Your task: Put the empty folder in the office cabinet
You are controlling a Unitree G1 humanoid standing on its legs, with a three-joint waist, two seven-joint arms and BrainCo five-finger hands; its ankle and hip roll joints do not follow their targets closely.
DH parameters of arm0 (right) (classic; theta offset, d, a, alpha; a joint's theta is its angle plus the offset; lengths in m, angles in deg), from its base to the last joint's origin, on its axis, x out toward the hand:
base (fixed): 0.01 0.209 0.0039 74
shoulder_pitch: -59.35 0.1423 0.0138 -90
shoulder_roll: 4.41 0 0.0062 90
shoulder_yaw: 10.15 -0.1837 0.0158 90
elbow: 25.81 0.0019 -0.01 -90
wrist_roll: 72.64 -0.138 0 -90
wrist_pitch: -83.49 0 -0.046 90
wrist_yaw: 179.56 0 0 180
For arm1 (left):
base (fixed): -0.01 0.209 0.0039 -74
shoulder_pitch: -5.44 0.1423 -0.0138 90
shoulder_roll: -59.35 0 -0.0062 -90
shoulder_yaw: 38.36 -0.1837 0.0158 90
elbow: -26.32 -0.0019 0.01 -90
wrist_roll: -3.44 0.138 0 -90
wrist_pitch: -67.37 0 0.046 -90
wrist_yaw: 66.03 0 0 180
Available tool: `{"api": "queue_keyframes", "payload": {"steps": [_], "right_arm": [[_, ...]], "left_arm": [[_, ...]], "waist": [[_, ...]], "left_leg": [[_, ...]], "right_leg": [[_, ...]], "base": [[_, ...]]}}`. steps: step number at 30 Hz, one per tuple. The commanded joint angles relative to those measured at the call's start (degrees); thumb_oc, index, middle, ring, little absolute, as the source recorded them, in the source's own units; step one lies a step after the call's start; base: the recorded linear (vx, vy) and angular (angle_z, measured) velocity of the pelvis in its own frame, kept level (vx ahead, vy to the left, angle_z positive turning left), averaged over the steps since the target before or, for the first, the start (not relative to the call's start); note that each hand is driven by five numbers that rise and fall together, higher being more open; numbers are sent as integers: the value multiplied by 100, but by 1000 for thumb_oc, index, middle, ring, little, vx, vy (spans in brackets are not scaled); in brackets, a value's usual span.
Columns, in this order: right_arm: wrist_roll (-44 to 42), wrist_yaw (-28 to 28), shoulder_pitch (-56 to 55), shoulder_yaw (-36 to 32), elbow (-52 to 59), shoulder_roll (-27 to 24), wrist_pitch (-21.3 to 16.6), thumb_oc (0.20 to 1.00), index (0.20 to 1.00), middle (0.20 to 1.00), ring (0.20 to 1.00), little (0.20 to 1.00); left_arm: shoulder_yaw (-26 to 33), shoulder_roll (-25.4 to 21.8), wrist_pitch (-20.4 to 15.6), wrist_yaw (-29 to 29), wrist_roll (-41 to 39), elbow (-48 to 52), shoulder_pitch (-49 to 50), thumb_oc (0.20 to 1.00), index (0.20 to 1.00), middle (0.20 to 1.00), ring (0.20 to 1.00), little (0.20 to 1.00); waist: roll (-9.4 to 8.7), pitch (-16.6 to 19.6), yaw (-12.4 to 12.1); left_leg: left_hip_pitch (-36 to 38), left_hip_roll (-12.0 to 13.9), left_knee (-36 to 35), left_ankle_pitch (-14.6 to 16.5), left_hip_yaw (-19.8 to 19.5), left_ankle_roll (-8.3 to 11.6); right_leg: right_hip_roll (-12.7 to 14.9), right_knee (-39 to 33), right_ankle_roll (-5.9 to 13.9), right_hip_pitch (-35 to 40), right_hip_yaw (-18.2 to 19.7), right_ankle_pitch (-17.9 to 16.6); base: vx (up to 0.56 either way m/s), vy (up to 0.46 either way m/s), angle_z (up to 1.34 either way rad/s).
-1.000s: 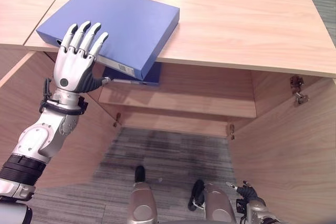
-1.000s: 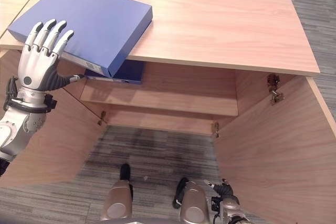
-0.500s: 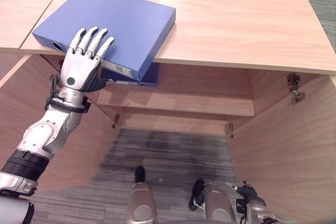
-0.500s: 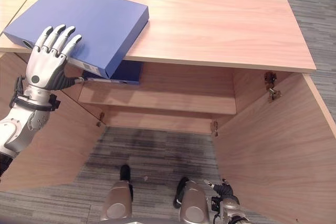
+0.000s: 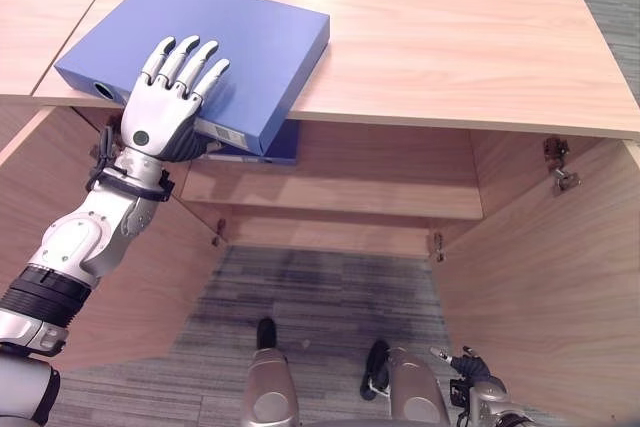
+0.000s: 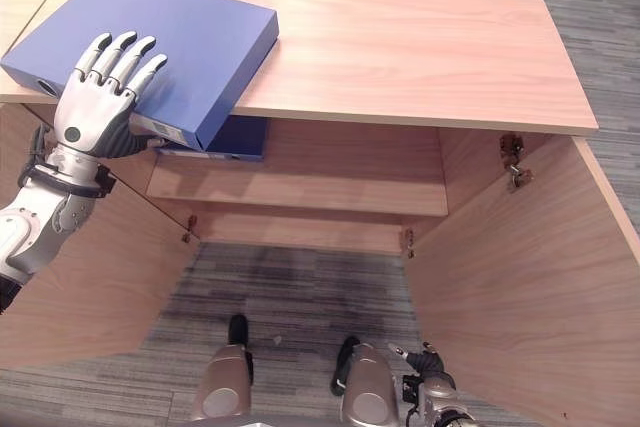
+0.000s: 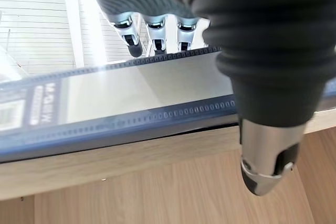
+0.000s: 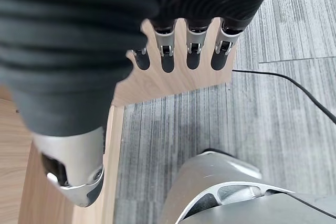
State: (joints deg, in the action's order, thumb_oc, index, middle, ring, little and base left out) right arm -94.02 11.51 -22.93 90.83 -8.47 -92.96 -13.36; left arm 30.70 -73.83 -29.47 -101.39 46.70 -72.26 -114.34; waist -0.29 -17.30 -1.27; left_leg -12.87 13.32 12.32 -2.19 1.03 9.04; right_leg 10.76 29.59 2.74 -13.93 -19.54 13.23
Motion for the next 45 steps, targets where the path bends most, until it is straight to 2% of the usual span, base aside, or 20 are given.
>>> {"api": "queue_keyframes", "payload": {"steps": [1, 13, 14, 15, 16, 17, 33, 36, 39, 41, 42, 45], "right_arm": [[-151, -28, 153, -143, -54, 2, -2, 1000, 1000, 1000, 1000, 1000], [-173, -24, 132, -181, -35, -15, -16, 1000, 1000, 1000, 1000, 1000], [-180, -30, 129, -184, -30, -10, -16, 1000, 1000, 1000, 1000, 1000], [-180, -30, 128, -183, -30, -11, -16, 1000, 1000, 1000, 1000, 1000], [-188, -30, 126, -182, -30, -13, -15, 1000, 1000, 1000, 1000, 1000], [-195, -34, 123, -187, -41, -11, -12, 1000, 1000, 1000, 1000, 1000], [-146, -24, 133, -257, -91, 0, 35, 1000, 1000, 1000, 1000, 1000], [-114, -20, 94, -325, -103, 42, 57, 1000, 1000, 1000, 1000, 1000], [-89, -56, 14, -410, -120, 39, 81, 1000, 1000, 1000, 1000, 1000], [-48, -97, -50, -472, -111, 29, 121, 1000, 1000, 1000, 1000, 1000], [-9, -131, -97, -525, -112, 26, 159, 1000, 1000, 1000, 1000, 1000], [-27, -220, -250, -584, -40, -9, 193, 1000, 1000, 1000, 1000, 1000]], "left_arm": [[60, -330, 59, -68, 75, 200, -498, 1000, 1000, 1000, 1000, 1000], [-59, -274, 136, 14, 115, -57, -539, 1000, 1000, 1000, 1000, 1000], [-56, -259, 138, 27, 116, -76, -520, 912, 912, 912, 912, 912], [-56, -258, 138, 26, 116, -77, -518, 752, 752, 752, 752, 752], [-75, -247, 146, 41, 100, -113, -538, 244, 244, 244, 244, 244], [-80, -225, 144, 58, 75, -162, -556, 200, 200, 200, 200, 200], [167, -150, 58, 96, -30, 118, -365, 200, 200, 200, 200, 200], [692, 34, -26, 83, -157, 523, 119, 200, 200, 200, 200, 200], [1447, 406, -226, 30, -547, 1033, 709, 200, 200, 200, 200, 200], [2059, 761, -428, 11, -991, 1545, 1110, 200, 200, 200, 200, 200], [2463, 1116, -607, 10, -1369, 1883, 1411, 200, 200, 200, 200, 200], [2893, 1651, -1036, 120, -2540, 2424, 1593, 200, 200, 200, 200, 200]], "waist": [[20, -34, 71], [8, -3, 111], [7, -1, 115], [8, 0, 116], [8, -3, 122], [10, -7, 127], [12, 15, 99], [22, 77, 58], [87, 272, 18], [140, 449, -21], [148, 584, -60], [172, 910, -95]], "left_leg": [[-34, -40, 774, 739, -150, -125], [-42, -16, 776, 754, -121, -125], [-40, -17, 781, 756, -119, -126], [-40, -17, 781, 757, -119, -126], [-43, -18, 783, 756, -119, -126], [-53, -18, 797, 757, -122, -130], [17, -26, 760, 768, -104, -116], [183, -59, 481, 673, -51, -90], [457, -170, -182, 366, 37, -74], [711, -267, -638, 211, 118, -111], [872, -338, -897, 151, 139, -147], [1190, -549, -1452, -11, 201, -170]], "right_leg": [[-189, -467, 379, 375, 326, 12], [-179, -462, 395, 364, 343, 12], [-179, -459, 393, 361, 344, 12], [-179, -458, 393, 361, 344, 13], [-178, -457, 391, 359, 346, 14], [-174, -446, 394, 359, 348, 12], [-157, -457, 396, 393, 347, -7], [-146, -732, 419, 522, 327, -159], [-129, -1274, 485, 716, 281, -497], [-96, -1623, 564, 902, 246, -689], [-78, -1874, 610, 1048, 221, -796], [-45, -2522, 729, 1438, 174, -1065]], "base": [[0, 0, 0], [0, 0, 0], [0, 0, 0], [0, 0, 0], [0, 0, 0], [0, 0, 0], [0, 0, 0], [6, 6, -1], [66, 44, -12], [69, 53, -2], [70, 35, 7], [99, 34, 12]]}}
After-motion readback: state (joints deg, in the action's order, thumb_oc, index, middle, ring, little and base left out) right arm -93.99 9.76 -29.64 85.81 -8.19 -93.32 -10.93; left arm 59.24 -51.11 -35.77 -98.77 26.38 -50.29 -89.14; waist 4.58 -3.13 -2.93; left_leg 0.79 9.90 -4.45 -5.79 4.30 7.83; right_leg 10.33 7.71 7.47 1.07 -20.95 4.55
